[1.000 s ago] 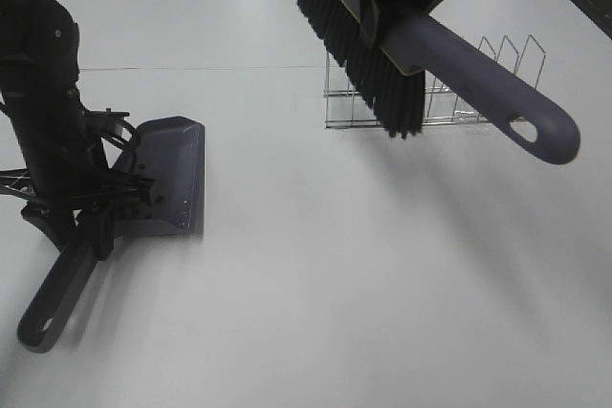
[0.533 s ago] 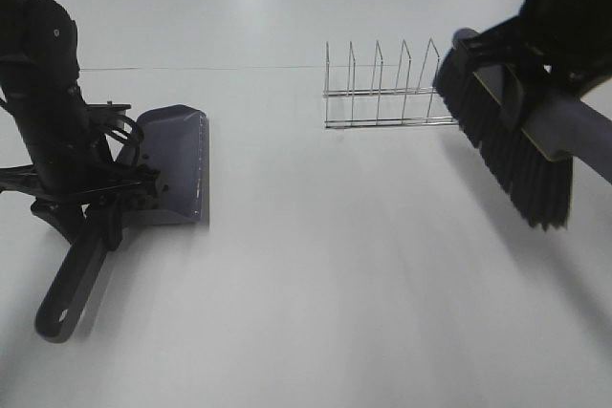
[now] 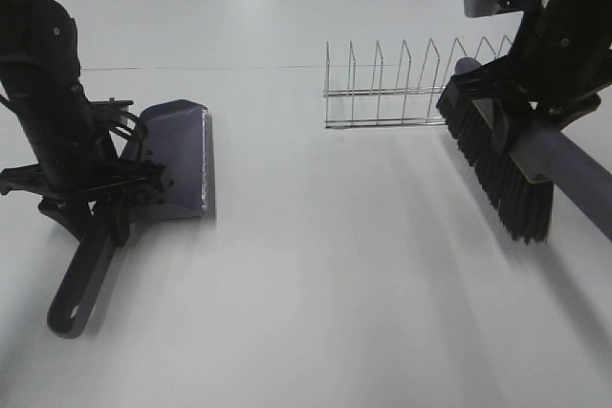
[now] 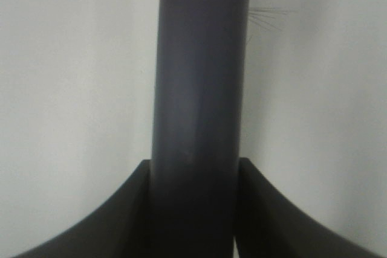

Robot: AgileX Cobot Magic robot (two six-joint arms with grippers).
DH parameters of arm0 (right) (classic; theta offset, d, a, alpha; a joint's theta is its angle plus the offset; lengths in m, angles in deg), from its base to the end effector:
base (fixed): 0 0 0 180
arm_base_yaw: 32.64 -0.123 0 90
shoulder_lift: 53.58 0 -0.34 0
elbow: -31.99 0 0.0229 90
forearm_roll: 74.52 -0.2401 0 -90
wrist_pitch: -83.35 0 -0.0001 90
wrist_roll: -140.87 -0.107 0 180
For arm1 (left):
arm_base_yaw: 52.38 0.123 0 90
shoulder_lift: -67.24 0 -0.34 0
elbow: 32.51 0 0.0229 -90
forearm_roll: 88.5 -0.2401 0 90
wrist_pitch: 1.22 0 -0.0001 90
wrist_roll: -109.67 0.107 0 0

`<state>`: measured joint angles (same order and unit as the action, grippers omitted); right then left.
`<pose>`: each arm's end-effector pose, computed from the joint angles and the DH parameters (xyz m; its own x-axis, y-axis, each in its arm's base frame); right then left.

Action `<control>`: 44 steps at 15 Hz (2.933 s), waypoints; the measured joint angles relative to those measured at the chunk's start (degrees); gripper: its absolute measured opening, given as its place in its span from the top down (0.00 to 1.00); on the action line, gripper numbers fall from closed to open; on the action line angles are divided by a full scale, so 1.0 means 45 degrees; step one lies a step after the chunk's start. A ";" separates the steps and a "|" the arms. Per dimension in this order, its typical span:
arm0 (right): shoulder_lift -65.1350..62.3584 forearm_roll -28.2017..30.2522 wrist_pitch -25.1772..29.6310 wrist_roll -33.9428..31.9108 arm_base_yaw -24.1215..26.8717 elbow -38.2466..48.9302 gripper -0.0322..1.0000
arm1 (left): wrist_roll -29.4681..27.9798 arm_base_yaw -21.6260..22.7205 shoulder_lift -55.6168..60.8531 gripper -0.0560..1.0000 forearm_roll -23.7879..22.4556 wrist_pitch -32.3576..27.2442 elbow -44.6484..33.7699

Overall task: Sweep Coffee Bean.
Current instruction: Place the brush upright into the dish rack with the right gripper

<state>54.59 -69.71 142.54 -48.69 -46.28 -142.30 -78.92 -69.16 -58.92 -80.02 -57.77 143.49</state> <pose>0.3398 0.0745 0.2639 -0.9851 -0.1123 -0.1301 -0.1058 0.9928 -0.0558 0.3666 -0.1243 0.1547 -0.9888 0.0599 0.1369 0.0473 0.9945 -0.0933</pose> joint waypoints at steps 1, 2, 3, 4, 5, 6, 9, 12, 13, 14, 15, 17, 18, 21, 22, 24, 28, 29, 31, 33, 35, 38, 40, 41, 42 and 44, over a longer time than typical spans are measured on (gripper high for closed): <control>0.0471 -0.0013 0.0013 -0.0013 0.0153 -0.0344 0.67 | 0.0076 0.0000 0.0000 0.63 0.0000 0.0013 0.0000; 0.1375 -0.0051 0.0178 -0.0025 0.0726 -0.1286 0.67 | 0.0191 0.0000 0.0000 0.63 0.0000 0.0013 0.0000; 0.1579 -0.0051 0.0267 -0.0013 0.0853 -0.1528 0.67 | 0.0216 0.0000 0.0000 0.63 0.0000 0.0013 0.0000; 0.1897 -0.0038 0.0369 0.0051 0.1057 -0.1923 0.67 | 0.0229 0.0000 0.0000 0.63 0.0000 0.0013 0.0000; 0.2190 0.0051 0.0433 0.0178 0.1146 -0.2317 0.67 | 0.0229 0.0000 0.0000 0.63 0.0000 0.0013 0.0000; 0.2445 0.0115 0.0509 0.0267 0.1146 -0.2674 0.67 | 0.0229 0.0000 0.0000 0.63 0.0000 0.0025 0.0000; 0.3285 0.0306 0.0751 0.0306 0.1146 -0.3845 0.67 | 0.0229 0.0000 0.0000 0.63 0.0000 0.0025 0.0000; 0.4163 0.0586 0.1311 0.0306 0.1146 -0.4775 0.67 | 0.0229 0.0000 0.0000 0.63 0.0000 0.0025 0.0000; 0.4482 0.0700 0.1515 0.0306 0.1146 -0.5093 0.67 | 0.0229 0.0000 0.0000 0.63 0.0013 0.0025 0.0000; 0.5067 0.0968 0.1706 0.0306 0.1146 -0.5666 0.67 | 0.0229 0.0000 0.0000 0.63 0.0013 0.0025 0.0000; 0.5258 0.1082 0.1693 0.0306 0.1146 -0.5806 0.67 | 0.0229 0.0000 0.0000 0.63 0.0013 0.0025 0.0000; 0.5309 0.1235 0.1630 0.0293 0.1235 -0.5870 0.67 | 0.0229 0.0000 0.0000 0.63 0.0013 0.0025 0.0000; 0.5309 0.1210 0.1630 0.0306 0.1299 -0.5870 0.67 | 0.0229 0.0000 0.0000 0.63 0.0013 0.0025 0.0000; 0.5309 0.0115 0.1999 0.0662 0.2190 -0.5870 0.67 | 0.0229 0.0000 0.0000 0.63 0.0051 0.0025 0.0000; 0.5309 -0.0382 0.2165 0.1337 0.2572 -0.5870 0.67 | 0.0229 0.0000 0.0000 0.63 0.0089 0.0025 0.0000; 0.5309 -0.0688 0.2343 0.2012 0.2788 -0.5870 0.67 | 0.0229 0.0000 0.0000 0.63 0.0153 0.0025 0.0000; 0.5309 -0.1146 0.2381 0.2521 0.2839 -0.5870 0.67 | 0.0229 0.0000 0.0000 0.63 0.0395 0.0038 0.0000; 0.5309 -0.1210 0.2381 0.2674 0.2801 -0.5870 0.67 | 0.0229 0.0000 0.0000 0.63 0.0446 0.0051 0.0000; 0.5309 -0.0993 0.2381 0.2928 0.2546 -0.5870 0.67 | 0.0229 0.0000 0.0000 0.63 0.0471 0.0089 0.0000; 0.5488 -0.0904 0.2419 0.2712 0.2215 -0.5908 0.67 | 0.0229 0.0000 0.0000 0.63 0.0637 0.0127 0.0000; 0.5933 -0.0879 0.2916 0.2636 0.2190 -0.6328 0.67 | 0.0229 0.0000 0.0000 0.63 0.0713 0.0127 0.0000; 0.6888 -0.0738 0.2623 0.2394 0.2241 -0.8047 0.67 | 0.0229 0.0000 0.0000 0.63 0.0764 0.0166 0.0000; 0.7232 -0.0751 0.2725 0.2330 0.2241 -0.9078 0.67 | 0.0229 0.0000 0.0000 0.63 0.0777 0.0115 0.0000; 0.7359 -0.0713 0.2687 0.2305 0.2241 -0.9651 0.67 | 0.0229 0.0000 0.0000 0.63 0.0789 0.0076 0.0000; 0.7436 -0.0675 0.2699 0.2292 0.2241 -0.9944 0.67 | 0.0229 0.0000 0.0000 0.63 0.0802 0.0076 0.0000; 0.7805 -0.0675 0.2508 0.2305 0.2266 -1.0708 0.67 | 0.0229 0.0000 0.0000 0.63 0.0853 0.0064 0.0000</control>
<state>89.71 -72.74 153.82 -38.32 -36.08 -190.48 -77.89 -69.16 -58.92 -76.18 -57.49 143.49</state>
